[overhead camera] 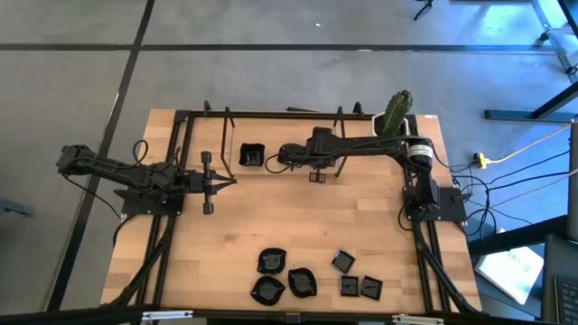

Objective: Pick & Place Mini shaped plates
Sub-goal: Stack the square plate on the top of the square plate on the shelf

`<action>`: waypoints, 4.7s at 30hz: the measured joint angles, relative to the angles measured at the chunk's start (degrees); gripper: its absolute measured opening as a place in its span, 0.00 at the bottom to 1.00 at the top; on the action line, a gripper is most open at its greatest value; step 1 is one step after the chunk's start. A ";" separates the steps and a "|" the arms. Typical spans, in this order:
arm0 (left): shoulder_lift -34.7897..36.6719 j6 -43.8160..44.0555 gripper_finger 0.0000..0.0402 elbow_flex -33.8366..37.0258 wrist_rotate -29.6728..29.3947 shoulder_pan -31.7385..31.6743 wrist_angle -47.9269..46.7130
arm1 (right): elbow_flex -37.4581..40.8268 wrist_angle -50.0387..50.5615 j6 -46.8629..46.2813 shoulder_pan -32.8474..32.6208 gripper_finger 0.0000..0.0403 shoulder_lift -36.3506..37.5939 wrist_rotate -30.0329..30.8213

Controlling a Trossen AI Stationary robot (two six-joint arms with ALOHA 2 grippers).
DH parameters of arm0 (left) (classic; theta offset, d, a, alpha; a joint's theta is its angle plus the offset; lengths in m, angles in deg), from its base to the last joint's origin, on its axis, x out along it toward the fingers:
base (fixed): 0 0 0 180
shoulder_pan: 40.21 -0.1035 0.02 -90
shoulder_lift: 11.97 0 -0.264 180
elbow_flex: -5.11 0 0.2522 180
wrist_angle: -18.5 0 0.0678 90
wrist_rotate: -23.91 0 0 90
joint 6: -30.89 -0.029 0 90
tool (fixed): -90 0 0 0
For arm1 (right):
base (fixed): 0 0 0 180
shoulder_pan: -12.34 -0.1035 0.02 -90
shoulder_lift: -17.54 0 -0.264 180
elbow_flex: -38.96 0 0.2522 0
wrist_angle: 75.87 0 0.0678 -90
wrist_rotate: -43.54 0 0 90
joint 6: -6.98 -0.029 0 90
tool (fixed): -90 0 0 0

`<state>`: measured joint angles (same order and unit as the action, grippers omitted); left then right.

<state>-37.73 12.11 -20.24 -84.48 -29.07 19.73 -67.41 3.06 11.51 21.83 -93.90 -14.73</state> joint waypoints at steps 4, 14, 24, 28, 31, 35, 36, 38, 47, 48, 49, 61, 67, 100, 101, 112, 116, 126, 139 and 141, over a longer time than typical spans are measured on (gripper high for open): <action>0.02 0.00 0.02 0.00 0.02 0.02 0.00 | -1.66 1.26 -1.86 0.00 0.23 0.00 -1.62; 0.02 -0.01 0.02 0.00 0.00 0.02 -0.02 | -4.75 2.92 -1.37 -0.04 0.25 0.00 0.35; 0.02 0.01 0.01 0.00 0.02 0.02 -0.02 | -7.09 -0.12 3.53 2.13 0.25 0.07 5.56; 0.00 -0.01 0.02 0.00 0.01 0.01 -0.04 | -7.09 -0.14 2.35 4.16 0.25 0.05 3.15; 0.01 0.01 0.02 0.00 0.02 0.01 -0.08 | -7.08 0.92 2.12 5.40 0.25 0.04 1.10; 0.02 -0.01 0.01 0.00 0.02 0.02 -0.09 | -6.61 0.42 2.70 6.58 0.25 0.04 -1.76; 0.00 -0.01 0.01 0.00 0.01 0.02 -0.09 | -6.46 0.17 2.88 6.74 0.25 0.04 -1.30; 0.02 0.00 0.02 0.00 0.02 0.01 -0.08 | -6.41 0.12 3.04 7.09 0.25 0.02 -0.28; 0.00 -0.01 0.01 0.00 0.02 0.00 -0.09 | -6.41 -1.25 5.01 8.09 0.25 0.02 -0.96; 0.02 -0.01 0.01 0.00 0.02 0.02 -0.07 | -6.41 -1.28 5.01 8.33 0.25 0.02 -1.52; 0.01 0.00 0.01 0.00 0.00 0.01 -0.07 | -6.41 -1.30 5.01 8.53 0.25 0.02 -2.05; 0.01 0.00 0.01 0.00 0.01 0.02 -0.07 | -6.39 -1.20 4.92 9.44 0.25 0.02 -6.45; 0.00 -0.01 0.02 0.00 0.00 0.02 -0.07 | -6.39 -1.01 4.97 9.45 0.25 0.02 -6.67; 0.02 0.01 0.01 0.00 0.02 0.00 -0.04 | -6.39 -1.05 7.23 10.95 0.25 -0.02 -11.36; 0.02 -0.01 0.01 0.00 0.00 0.00 -0.04 | -6.39 -1.05 7.35 10.95 0.25 -0.02 -11.35; 0.01 0.01 0.01 0.00 0.02 0.02 -0.04 | -6.37 -1.56 6.40 11.52 0.25 -0.26 -10.82; 0.02 0.00 0.01 0.00 0.01 0.00 -0.04 | -6.33 -1.87 6.93 11.69 0.25 -1.20 -10.87; 0.02 -0.44 0.01 0.00 0.02 0.02 -0.03 | -6.35 -2.54 7.74 11.96 0.25 -3.26 -10.31; 0.00 -0.44 0.01 0.00 0.00 0.02 -0.04 | -7.31 3.19 3.39 8.58 0.25 -3.21 -7.26; 0.02 -0.46 0.01 0.00 0.01 0.02 -0.04 | -7.33 3.23 2.78 7.49 0.25 -3.21 -7.29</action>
<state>-37.71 11.65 -20.24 -84.47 -29.05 19.68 -74.74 6.29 14.29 29.32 -97.11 -22.02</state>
